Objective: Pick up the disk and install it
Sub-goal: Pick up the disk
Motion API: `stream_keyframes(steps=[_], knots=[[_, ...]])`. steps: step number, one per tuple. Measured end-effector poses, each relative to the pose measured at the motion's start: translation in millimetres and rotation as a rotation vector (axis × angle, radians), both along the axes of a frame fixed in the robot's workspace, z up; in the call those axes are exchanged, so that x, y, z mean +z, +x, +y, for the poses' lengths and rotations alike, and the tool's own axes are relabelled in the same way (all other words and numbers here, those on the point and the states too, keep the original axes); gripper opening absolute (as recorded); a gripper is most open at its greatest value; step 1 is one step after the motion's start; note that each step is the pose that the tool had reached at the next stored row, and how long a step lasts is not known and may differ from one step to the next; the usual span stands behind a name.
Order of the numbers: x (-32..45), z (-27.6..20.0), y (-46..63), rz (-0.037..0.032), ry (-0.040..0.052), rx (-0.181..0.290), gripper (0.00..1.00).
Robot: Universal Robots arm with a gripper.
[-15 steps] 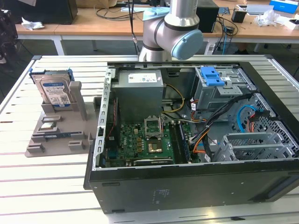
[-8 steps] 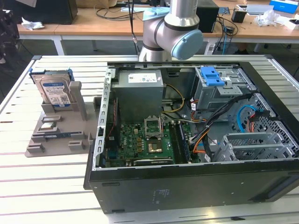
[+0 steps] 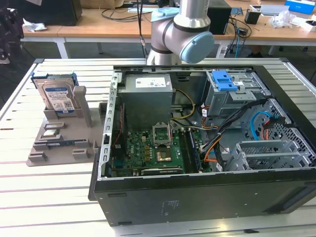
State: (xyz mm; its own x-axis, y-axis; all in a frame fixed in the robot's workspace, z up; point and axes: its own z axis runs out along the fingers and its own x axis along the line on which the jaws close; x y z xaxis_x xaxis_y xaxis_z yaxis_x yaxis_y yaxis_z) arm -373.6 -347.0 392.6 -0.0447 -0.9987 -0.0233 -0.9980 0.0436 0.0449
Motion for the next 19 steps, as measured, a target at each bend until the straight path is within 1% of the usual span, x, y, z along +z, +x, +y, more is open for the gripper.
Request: stream_keyframes(steps=[1,4,11,13,17,19], knots=[[-0.1,2.6,0.6,0.0000,0.0000,0.000,0.48],[-0.2,6.7,1.8,-0.0001,0.0000,0.000,0.48],[-0.4,13.8,4.1,-0.0001,0.0000,0.000,0.48],[-0.5,18.8,5.7,0.0000,0.0000,0.000,0.48],[-0.8,21.8,7.3,0.0000,0.0000,0.000,0.48],[-1.0,24.3,8.5,0.0000,0.0000,0.000,0.48]])
